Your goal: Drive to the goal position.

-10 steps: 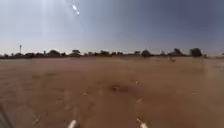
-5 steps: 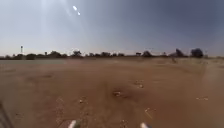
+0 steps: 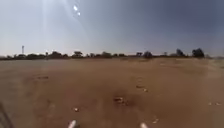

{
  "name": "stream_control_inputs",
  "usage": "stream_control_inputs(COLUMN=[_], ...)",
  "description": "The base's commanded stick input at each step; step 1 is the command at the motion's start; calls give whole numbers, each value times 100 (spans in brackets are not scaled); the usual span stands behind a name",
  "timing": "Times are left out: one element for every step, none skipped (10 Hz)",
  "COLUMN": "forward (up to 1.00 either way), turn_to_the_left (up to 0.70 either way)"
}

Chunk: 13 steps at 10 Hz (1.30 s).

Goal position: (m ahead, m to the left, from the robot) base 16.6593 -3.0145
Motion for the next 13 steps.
stream_control_inputs(forward=[50,50,50,50,50,50,50,50,50,50,50,50,50], turn_to_the_left=[0,0,0,0,0,0,0,0,0,0,0,0,0])
